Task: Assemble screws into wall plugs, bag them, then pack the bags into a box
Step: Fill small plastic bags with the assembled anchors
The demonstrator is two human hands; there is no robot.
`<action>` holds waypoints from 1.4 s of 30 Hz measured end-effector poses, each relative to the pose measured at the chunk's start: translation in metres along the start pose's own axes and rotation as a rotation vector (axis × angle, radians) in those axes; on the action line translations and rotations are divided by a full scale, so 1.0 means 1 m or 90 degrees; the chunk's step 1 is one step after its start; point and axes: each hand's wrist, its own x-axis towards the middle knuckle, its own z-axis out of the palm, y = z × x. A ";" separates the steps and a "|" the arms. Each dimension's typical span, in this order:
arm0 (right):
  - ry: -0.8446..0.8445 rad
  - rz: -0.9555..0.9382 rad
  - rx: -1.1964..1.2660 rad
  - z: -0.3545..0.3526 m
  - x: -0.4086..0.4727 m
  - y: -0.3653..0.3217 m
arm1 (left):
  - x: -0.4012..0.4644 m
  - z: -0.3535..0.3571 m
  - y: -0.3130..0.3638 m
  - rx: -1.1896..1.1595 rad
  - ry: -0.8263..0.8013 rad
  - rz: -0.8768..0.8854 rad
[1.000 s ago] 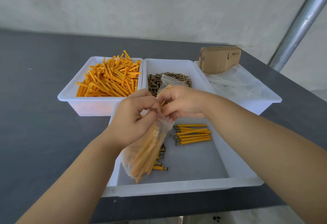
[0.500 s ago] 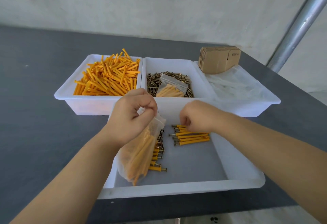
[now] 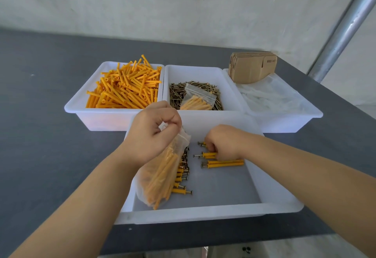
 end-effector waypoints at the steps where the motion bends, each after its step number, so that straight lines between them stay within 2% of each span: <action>1: 0.007 0.000 0.037 0.001 0.000 0.003 | 0.000 0.000 -0.001 0.001 0.000 0.000; 5: 0.054 0.002 0.168 -0.003 -0.007 0.020 | 0.000 0.000 0.000 -0.002 -0.001 -0.004; 8: 0.130 0.005 0.262 -0.013 -0.017 0.033 | 0.000 0.000 0.000 -0.003 -0.002 -0.002; 15: 0.323 -0.045 0.806 -0.047 -0.030 0.042 | 0.002 0.001 -0.001 -0.004 -0.006 -0.003; 17: 0.341 -0.065 0.920 -0.053 -0.023 0.034 | 0.001 0.001 -0.001 -0.004 -0.004 -0.004; 19: 0.311 -0.096 0.969 -0.057 -0.014 0.022 | 0.001 0.000 -0.001 0.007 -0.001 0.004; 22: 0.180 -0.117 0.952 -0.059 -0.001 0.000 | 0.001 -0.001 -0.001 0.024 0.000 0.020; 24: 0.026 -0.131 0.918 -0.058 0.005 -0.014 | 0.001 -0.002 -0.002 0.029 0.005 0.026; 26: -0.088 -0.156 0.829 -0.057 0.008 -0.024 | 0.000 -0.002 -0.002 0.029 0.014 0.024; 27: -0.098 -0.159 0.766 -0.059 0.008 -0.026 | 0.000 -0.002 -0.002 0.028 0.019 0.018; 29: -0.057 -0.150 0.666 -0.063 0.005 -0.025 | 0.000 -0.002 -0.003 0.026 0.028 0.013; 31: -0.009 -0.141 0.652 -0.066 0.001 -0.021 | 0.000 -0.001 -0.003 0.024 0.028 0.014; 35: 0.042 -0.147 0.699 -0.062 -0.003 -0.018 | 0.001 -0.001 -0.004 0.013 0.022 0.009; 39: 0.117 -0.131 0.826 -0.057 -0.007 -0.012 | 0.001 -0.001 -0.003 0.005 0.023 0.001; 40: 0.167 -0.106 0.786 -0.056 -0.009 -0.007 | 0.001 -0.001 -0.003 0.002 0.023 -0.004; 42: 0.225 -0.051 0.530 -0.048 -0.012 0.006 | 0.000 -0.001 -0.002 -0.001 0.020 -0.013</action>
